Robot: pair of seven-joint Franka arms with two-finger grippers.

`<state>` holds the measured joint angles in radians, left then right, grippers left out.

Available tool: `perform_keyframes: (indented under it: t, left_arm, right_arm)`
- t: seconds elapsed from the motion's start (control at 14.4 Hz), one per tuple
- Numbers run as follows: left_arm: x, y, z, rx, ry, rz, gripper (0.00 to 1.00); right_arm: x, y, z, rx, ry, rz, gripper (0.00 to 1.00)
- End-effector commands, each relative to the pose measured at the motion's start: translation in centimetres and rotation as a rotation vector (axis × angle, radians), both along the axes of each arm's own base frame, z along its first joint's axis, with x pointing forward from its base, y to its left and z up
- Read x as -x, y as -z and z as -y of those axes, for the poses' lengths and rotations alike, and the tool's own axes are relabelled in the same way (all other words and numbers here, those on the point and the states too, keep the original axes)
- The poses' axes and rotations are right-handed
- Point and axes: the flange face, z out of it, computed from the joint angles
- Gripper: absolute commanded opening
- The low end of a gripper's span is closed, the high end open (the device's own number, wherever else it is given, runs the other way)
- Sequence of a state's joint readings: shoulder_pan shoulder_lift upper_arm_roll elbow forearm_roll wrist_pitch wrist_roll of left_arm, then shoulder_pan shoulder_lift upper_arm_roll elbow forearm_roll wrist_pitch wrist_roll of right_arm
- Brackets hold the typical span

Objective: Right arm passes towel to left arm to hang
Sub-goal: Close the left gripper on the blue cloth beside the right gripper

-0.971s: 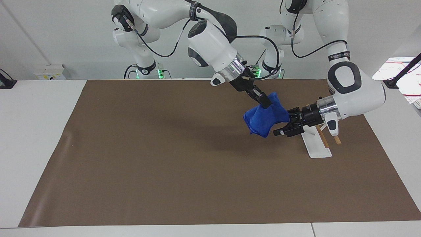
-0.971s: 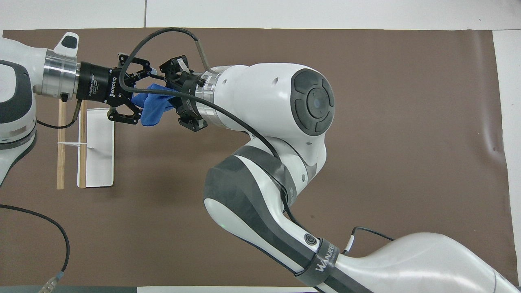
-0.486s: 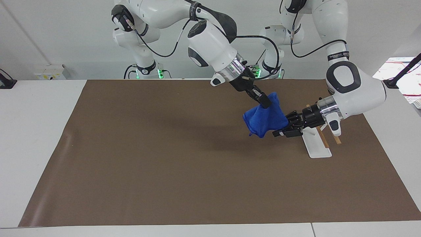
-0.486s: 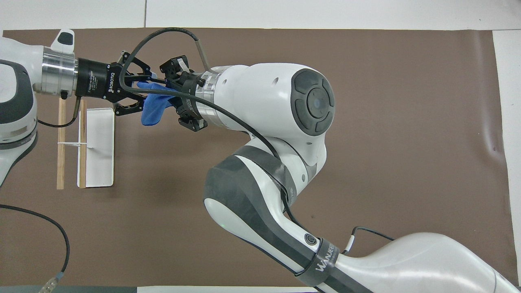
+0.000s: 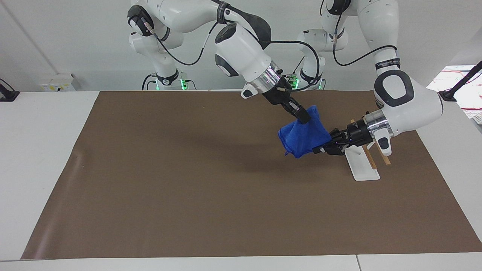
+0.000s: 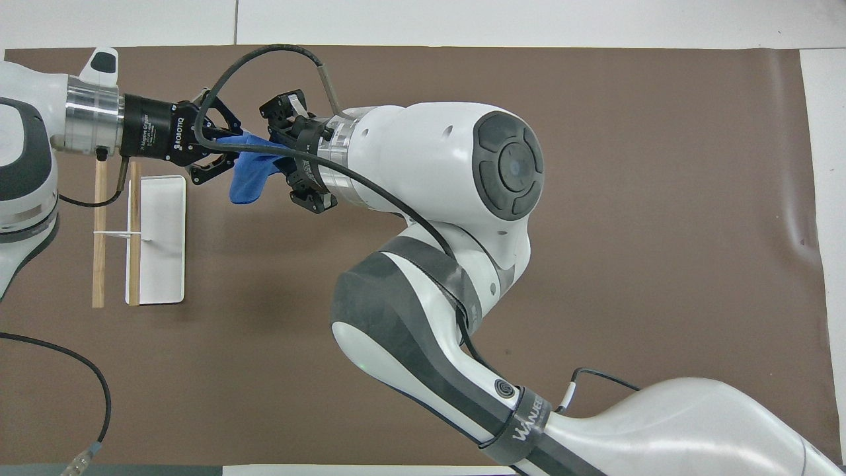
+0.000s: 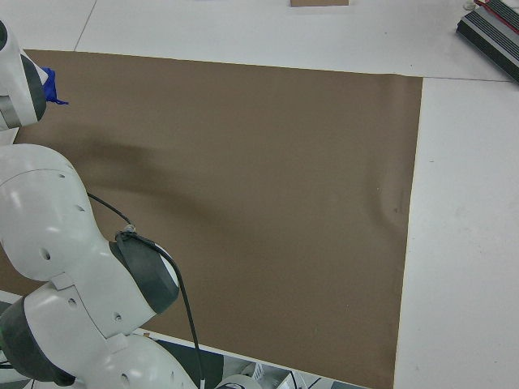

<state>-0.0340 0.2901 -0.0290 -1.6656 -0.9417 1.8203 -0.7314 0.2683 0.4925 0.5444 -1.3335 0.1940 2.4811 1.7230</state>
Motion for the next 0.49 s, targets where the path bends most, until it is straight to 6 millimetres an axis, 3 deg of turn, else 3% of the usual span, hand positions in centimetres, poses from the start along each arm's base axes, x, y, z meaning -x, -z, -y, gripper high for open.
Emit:
perform_keyframes:
  t: [0.0,0.35,0.42]
  left_arm:
    - [0.2,-0.7,-0.5,-0.012,-0.001,0.017,0.0]
    - [0.4,-2.2,-0.9,-0.027,0.006,0.039,0.0]
    - [0.6,-2.8,-1.1,-0.047,0.012,0.052,0.0]
  right_arm:
    - [0.5,-0.4,0.5,-0.011,0.021,-0.005,0.0]
    - [0.4,-0.3,0.6,-0.01,0.022,-0.006,0.0]
    - [0.4,-0.3,0.6,-0.009,0.021,-0.008,0.28]
